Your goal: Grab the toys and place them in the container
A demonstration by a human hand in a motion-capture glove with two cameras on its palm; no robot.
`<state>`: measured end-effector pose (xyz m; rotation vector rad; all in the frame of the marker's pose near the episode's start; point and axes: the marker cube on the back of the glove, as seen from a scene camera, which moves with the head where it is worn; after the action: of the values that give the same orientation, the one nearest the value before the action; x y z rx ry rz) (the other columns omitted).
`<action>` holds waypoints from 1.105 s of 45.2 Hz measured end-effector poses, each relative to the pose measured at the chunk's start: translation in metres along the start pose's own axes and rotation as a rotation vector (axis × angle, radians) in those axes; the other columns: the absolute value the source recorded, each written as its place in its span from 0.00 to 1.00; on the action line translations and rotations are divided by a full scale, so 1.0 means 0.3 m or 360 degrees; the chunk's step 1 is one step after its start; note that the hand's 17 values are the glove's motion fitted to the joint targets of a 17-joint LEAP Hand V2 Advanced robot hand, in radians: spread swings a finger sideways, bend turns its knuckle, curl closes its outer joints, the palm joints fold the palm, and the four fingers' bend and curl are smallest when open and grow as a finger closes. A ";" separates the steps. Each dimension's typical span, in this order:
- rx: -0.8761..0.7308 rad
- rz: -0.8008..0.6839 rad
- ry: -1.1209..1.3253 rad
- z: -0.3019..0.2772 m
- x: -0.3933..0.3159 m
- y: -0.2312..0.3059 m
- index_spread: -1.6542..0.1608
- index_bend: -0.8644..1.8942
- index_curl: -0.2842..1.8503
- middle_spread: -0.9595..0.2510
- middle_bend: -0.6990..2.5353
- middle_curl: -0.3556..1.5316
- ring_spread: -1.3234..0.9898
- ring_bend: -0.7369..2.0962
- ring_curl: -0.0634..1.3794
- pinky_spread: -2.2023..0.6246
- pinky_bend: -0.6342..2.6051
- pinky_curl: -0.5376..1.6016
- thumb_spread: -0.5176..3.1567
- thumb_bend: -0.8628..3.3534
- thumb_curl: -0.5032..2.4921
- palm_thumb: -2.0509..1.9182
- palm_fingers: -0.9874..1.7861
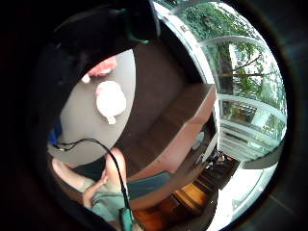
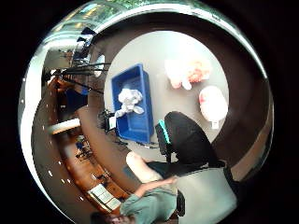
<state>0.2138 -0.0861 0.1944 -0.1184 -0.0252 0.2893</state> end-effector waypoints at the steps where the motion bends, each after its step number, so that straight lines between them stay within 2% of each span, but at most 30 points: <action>1: -0.0008 0.0000 -0.0001 0.040 0.016 -0.012 0.81 0.34 0.23 0.84 0.25 0.32 0.60 0.39 0.23 0.81 0.51 0.41 0.49 0.20 0.29 0.54 0.27; 8: -0.0078 0.0039 -0.0019 0.333 0.123 -0.079 0.80 0.33 0.22 0.84 0.25 0.32 0.60 0.40 0.24 0.80 0.52 0.41 0.49 0.20 0.29 0.54 0.26; 17: -0.0361 0.0039 -0.0147 0.689 0.201 -0.106 0.79 0.33 0.21 0.83 0.25 0.30 0.60 0.40 0.24 0.80 0.53 0.42 0.49 0.20 0.29 0.54 0.26; 20: -0.0440 0.0072 -0.0193 0.797 0.215 -0.097 0.78 0.33 0.20 0.82 0.23 0.29 0.60 0.39 0.24 0.81 0.57 0.43 0.49 0.20 0.29 0.55 0.25; 22: -0.0392 0.0096 -0.0206 0.843 0.219 -0.089 0.78 0.33 0.20 0.82 0.23 0.28 0.60 0.41 0.26 0.80 0.58 0.44 0.49 0.20 0.29 0.55 0.26; 24: -0.0234 0.0109 -0.0215 0.866 0.218 -0.087 0.78 0.32 0.19 0.81 0.22 0.27 0.60 0.45 0.27 0.80 0.59 0.44 0.50 0.21 0.29 0.56 0.27; 27: 0.0003 0.0125 -0.0264 0.881 0.215 -0.089 0.77 0.33 0.19 0.81 0.23 0.27 0.59 0.51 0.30 0.78 0.60 0.44 0.51 0.22 0.29 0.57 0.31; 28: 0.0056 0.0131 -0.0288 0.884 0.214 -0.091 0.77 0.34 0.19 0.81 0.25 0.27 0.57 0.55 0.33 0.76 0.59 0.44 0.51 0.22 0.30 0.59 0.38; 29: 0.0099 0.0140 -0.0310 0.885 0.213 -0.093 0.77 0.34 0.19 0.81 0.24 0.26 0.57 0.56 0.32 0.76 0.60 0.44 0.52 0.22 0.30 0.59 0.35; 32: 0.0178 0.0180 -0.0337 0.871 0.204 -0.108 0.78 0.37 0.20 0.80 0.28 0.28 0.52 0.62 0.35 0.73 0.59 0.43 0.53 0.24 0.31 0.62 0.48; 38: 0.0067 0.0284 -0.0356 0.799 0.208 -0.135 0.78 0.39 0.21 0.75 0.33 0.31 0.46 0.66 0.39 0.69 0.59 0.44 0.49 0.26 0.35 0.69 0.60; 42: -0.0001 0.0255 -0.0350 0.733 0.186 -0.137 0.76 0.44 0.23 0.70 0.38 0.35 0.44 0.68 0.42 0.68 0.57 0.44 0.46 0.26 0.37 0.70 0.69; 50: 0.0088 0.0192 -0.0187 0.479 0.127 -0.101 0.73 0.49 0.26 0.63 0.45 0.40 0.41 0.71 0.46 0.66 0.55 0.45 0.40 0.26 0.41 0.71 0.72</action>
<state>0.2529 -0.0878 0.3411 -0.0479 -0.1266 0.4170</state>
